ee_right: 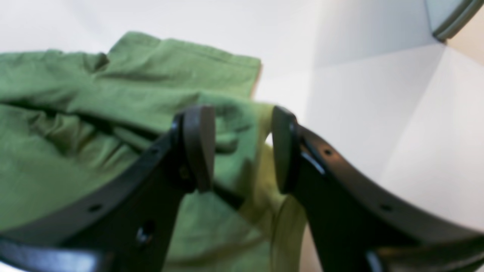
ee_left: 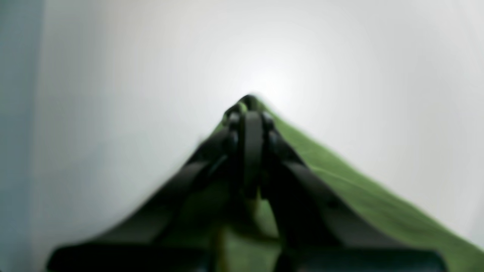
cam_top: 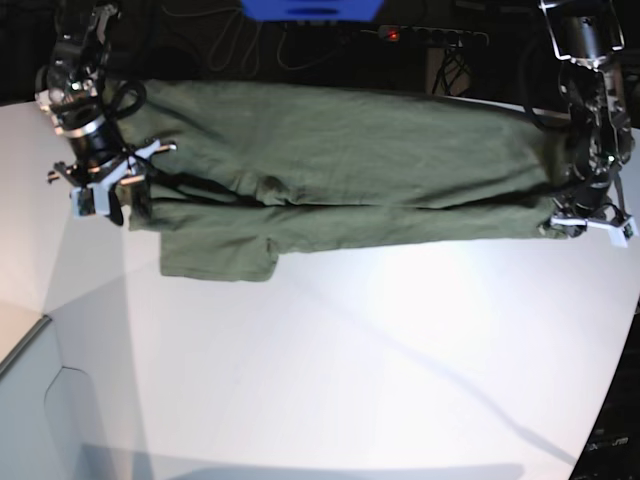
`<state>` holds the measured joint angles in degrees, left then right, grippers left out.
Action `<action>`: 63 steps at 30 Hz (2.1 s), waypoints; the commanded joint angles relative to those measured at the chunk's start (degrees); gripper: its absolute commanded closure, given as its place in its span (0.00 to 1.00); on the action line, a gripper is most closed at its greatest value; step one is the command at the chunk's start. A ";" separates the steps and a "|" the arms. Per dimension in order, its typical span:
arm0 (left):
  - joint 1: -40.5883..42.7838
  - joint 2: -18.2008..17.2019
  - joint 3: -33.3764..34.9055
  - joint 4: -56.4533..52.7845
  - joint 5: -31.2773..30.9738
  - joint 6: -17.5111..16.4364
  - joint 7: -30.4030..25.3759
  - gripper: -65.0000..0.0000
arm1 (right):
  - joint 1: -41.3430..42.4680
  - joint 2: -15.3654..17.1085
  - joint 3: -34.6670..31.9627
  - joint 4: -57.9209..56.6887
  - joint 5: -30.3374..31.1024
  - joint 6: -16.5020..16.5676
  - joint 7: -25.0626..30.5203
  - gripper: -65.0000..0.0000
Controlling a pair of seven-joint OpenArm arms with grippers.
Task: Layout the t-shirt on the table in an organized manner, then fold the t-shirt properly
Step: 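Lower the folded hem onto the shirt and open both grippers, then grasp the folded edge of the green shirt with both grippers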
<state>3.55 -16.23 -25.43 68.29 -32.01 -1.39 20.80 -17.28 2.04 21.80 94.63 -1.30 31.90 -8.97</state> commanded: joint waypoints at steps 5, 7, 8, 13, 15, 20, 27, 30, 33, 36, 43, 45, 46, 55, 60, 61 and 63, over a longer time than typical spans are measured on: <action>1.06 1.15 -3.71 7.44 0.32 0.03 -1.06 1.00 | 4.40 0.37 0.04 0.80 0.90 0.58 1.63 0.56; 1.06 1.42 -4.50 8.32 0.32 -0.06 -0.97 1.00 | 7.04 0.37 -0.22 -0.87 0.90 0.58 -0.57 0.49; 1.06 1.42 -4.50 8.50 0.32 -0.06 -0.97 1.00 | 9.15 0.46 -0.75 -2.37 0.90 0.58 -2.59 0.45; 0.98 1.42 -4.15 8.76 0.32 -0.06 -0.97 1.00 | 19.34 3.36 -5.67 -11.16 0.90 0.32 -16.04 0.39; 0.71 1.33 -4.15 8.76 0.32 -0.06 -0.97 1.00 | 23.65 4.24 -7.16 -15.64 0.90 0.23 -20.43 0.38; 0.54 1.24 -4.15 8.76 0.32 -0.06 -0.97 1.00 | 31.48 5.30 -7.34 -26.81 0.82 0.14 -24.30 0.38; 0.54 1.15 -4.33 8.76 0.41 -0.06 -0.97 1.00 | 35.08 7.06 -7.52 -35.86 0.82 -4.34 -24.04 0.38; 0.45 1.15 -4.33 8.76 0.41 -0.06 -0.97 1.00 | 35.17 7.23 -7.60 -37.27 0.82 -4.87 -24.04 0.38; -0.43 1.15 -4.15 8.68 0.41 0.03 -0.97 1.00 | 35.08 7.23 -7.60 -37.53 0.82 -4.87 -24.04 0.38; -0.69 1.15 -4.15 8.59 0.41 0.03 -0.97 1.00 | 34.64 6.97 -7.69 -37.53 0.82 -4.87 -24.04 0.39; -1.84 1.15 -4.06 8.15 0.41 0.03 -0.97 1.00 | 32.53 6.88 -16.75 -37.53 0.82 -4.87 -23.95 0.49; -2.01 1.15 -4.15 8.15 0.41 0.03 -0.97 1.00 | 32.62 6.88 -17.63 -37.53 0.82 -4.87 -23.95 0.59; -2.19 1.15 -4.06 8.15 0.41 0.03 -0.97 1.00 | 32.71 6.88 -17.63 -37.53 0.82 -4.87 -23.95 0.66; -6.50 1.15 -3.18 8.15 0.49 0.03 -0.88 1.00 | 37.98 7.41 -17.27 -36.48 0.82 -4.96 -23.95 1.00; -9.31 -0.17 0.33 8.06 0.49 0.38 -0.88 1.00 | 41.32 8.90 -17.19 -36.30 0.90 -4.96 -23.95 1.00; -9.93 -0.25 0.95 8.06 0.49 0.38 -0.88 1.00 | 42.03 8.99 -17.19 -36.30 0.90 -4.96 -23.95 1.00; -10.98 -0.25 1.56 8.06 0.49 0.38 -0.88 1.00 | 42.90 8.99 -17.19 -36.12 0.90 -4.96 -23.86 1.00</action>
<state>-6.26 -15.51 -23.73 75.42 -31.38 -0.64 21.26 23.99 10.68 4.58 57.34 -1.10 27.16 -33.85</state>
